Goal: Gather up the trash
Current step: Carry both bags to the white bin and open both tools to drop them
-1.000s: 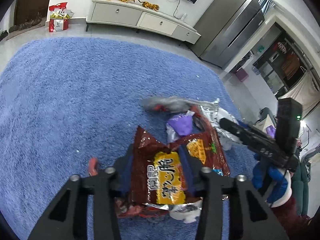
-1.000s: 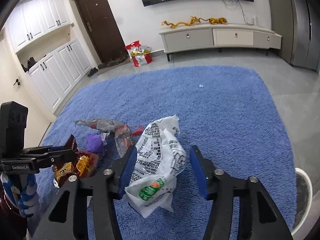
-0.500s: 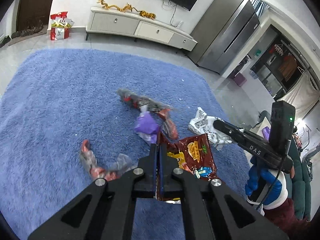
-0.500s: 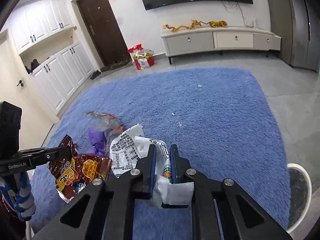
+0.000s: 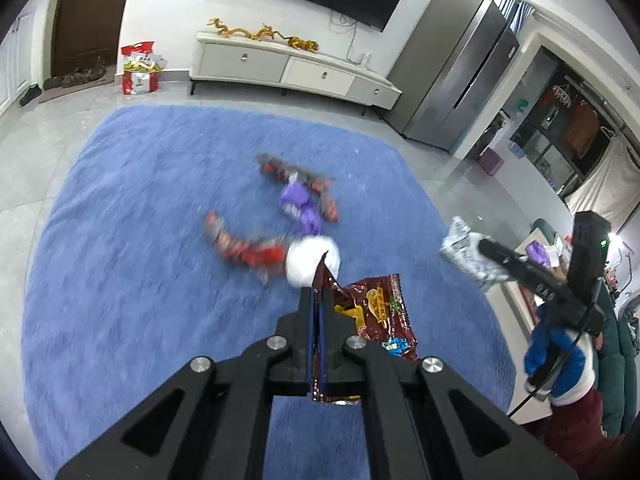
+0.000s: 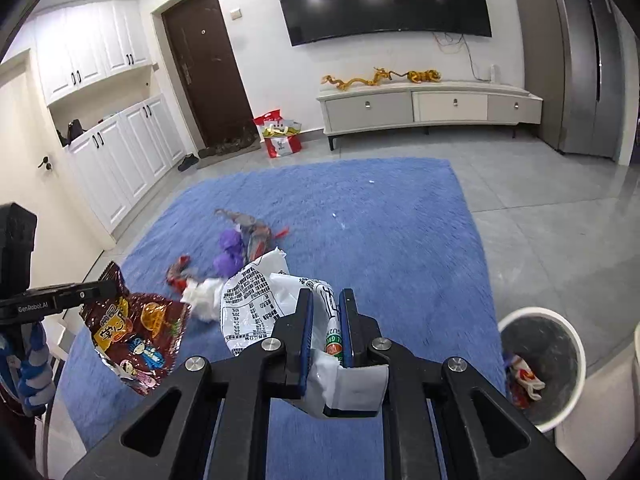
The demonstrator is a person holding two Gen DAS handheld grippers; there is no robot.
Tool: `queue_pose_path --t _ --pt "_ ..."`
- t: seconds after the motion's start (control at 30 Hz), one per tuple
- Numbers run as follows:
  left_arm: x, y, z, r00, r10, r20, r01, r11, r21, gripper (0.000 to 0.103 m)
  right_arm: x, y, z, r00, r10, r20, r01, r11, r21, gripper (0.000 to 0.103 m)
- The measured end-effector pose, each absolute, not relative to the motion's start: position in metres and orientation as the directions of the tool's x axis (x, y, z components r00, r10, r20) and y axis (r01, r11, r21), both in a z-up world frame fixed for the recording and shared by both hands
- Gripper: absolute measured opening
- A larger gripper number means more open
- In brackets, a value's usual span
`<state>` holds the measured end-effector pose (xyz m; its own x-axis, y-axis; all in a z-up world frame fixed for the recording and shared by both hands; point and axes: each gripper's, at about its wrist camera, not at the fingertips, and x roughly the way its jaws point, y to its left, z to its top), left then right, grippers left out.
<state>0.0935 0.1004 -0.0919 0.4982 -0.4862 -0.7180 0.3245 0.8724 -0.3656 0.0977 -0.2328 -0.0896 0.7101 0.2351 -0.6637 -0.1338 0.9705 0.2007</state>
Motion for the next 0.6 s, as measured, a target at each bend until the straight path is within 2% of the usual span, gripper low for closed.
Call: queue_pose_path --t 0.33,0.6 --pt "0.045 0.116 -0.092 0.524 -0.463 -0.714 0.259 0.886 -0.385 0.002 0.041 -0.246 -0.088 0.719 0.229 -0.656 -0.135 0.972 0.192 0.013" --pt "0.048 0.083 -0.068 0.529 -0.463 -0.711 0.285 0.886 -0.366 0.002 0.017 -0.283 -0.089 0.745 0.213 -0.632 -0.101 0.973 0.21 0.013"
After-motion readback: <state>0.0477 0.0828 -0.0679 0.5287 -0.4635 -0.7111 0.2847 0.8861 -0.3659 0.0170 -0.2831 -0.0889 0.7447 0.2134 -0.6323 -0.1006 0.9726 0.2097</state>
